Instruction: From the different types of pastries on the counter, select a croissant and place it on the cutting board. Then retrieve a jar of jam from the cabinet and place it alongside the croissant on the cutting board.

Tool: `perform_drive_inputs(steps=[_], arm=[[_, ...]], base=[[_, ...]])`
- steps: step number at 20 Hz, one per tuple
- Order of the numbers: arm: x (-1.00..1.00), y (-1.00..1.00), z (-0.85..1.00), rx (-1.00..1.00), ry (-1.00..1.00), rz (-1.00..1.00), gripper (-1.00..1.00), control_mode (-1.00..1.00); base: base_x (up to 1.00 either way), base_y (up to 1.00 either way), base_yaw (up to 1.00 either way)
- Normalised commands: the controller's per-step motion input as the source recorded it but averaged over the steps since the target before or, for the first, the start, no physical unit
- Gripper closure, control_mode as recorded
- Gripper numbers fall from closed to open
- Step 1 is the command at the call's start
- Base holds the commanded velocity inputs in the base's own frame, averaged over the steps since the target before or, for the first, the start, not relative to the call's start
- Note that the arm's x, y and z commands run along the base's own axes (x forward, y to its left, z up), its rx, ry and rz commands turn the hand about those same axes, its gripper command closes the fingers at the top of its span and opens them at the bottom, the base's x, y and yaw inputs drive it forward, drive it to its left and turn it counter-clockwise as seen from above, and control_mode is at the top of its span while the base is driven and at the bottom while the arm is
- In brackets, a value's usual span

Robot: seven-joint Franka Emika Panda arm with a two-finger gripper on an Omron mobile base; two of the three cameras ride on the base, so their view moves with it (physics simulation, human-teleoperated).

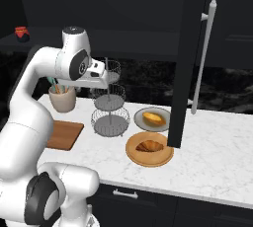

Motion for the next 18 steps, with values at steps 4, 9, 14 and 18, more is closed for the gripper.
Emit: perform_drive_inputs(steps=[4,9,14,18], arm=[[0.0,-0.21,0.0,0.0,0.0,0.0,-1.0,-1.0],[-0.03,-0.48,0.0,-0.01,-0.1,0.0,-1.0,-1.0],[-0.34,-0.75,-0.25,0.0,-0.01,-0.11,-1.0,-1.0],[-0.22,-0.63,-0.52,-0.01,0.09,-0.23,-1.0,-1.0]], base=[[0.0,0.0,0.0],[0.0,0.0,0.0],[0.0,0.0,0.0],[0.0,0.0,0.0]])
